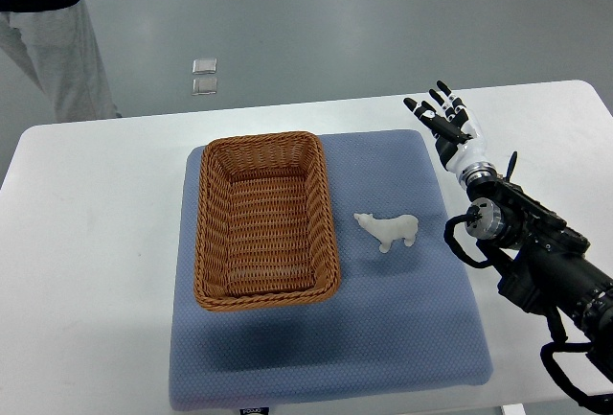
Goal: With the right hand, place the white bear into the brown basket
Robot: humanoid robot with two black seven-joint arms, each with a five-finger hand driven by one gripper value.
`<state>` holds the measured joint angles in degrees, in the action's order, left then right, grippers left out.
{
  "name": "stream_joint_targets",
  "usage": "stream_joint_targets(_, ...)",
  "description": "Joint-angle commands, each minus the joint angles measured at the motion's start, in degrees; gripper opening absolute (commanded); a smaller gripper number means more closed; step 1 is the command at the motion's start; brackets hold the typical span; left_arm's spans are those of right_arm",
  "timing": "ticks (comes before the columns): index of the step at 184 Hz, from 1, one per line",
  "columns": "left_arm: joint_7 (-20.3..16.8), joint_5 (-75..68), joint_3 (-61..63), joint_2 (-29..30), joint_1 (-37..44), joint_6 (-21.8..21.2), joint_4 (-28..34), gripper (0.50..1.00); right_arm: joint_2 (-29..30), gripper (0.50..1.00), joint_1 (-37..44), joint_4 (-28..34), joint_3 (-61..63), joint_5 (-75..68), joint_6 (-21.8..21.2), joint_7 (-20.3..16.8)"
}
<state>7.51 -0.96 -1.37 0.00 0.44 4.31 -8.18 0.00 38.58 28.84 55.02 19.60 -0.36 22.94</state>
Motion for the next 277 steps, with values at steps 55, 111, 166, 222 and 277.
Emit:
stream_joint_targets(55, 0.05, 0.26, 0.23, 0.0, -0.09, -0.09, 0.27, 1.0, 0.0, 0.923, 0.0, -0.01, 0.0, 0.0, 0.01, 0.0)
stream_joint_targets(111, 0.05, 0.17, 0.14, 0.0, -0.09, -0.27, 0.09, 1.0, 0.0, 0.924, 0.0, -0.01, 0.0, 0.0, 0.01, 0.08)
stream_joint_targets(166, 0.05, 0.26, 0.14, 0.0, -0.09, -0.27, 0.36, 1.0, -0.17, 0.921, 0.0, -0.01, 0.0, 0.0, 0.1, 0.0)
stream_joint_targets(222, 0.05, 0.26, 0.23, 0.0, -0.53, -0.27, 0.36, 1.0, -0.26, 0.924, -0.08, -0.01, 0.0, -0.09, 0.1, 0.09)
stream_joint_targets(277, 0.05, 0.26, 0.23, 0.0, -0.53, -0.27, 0.36, 1.0, -0.26, 0.924, -0.08, 0.08, 0.09, -0.09, 0.01, 0.09)
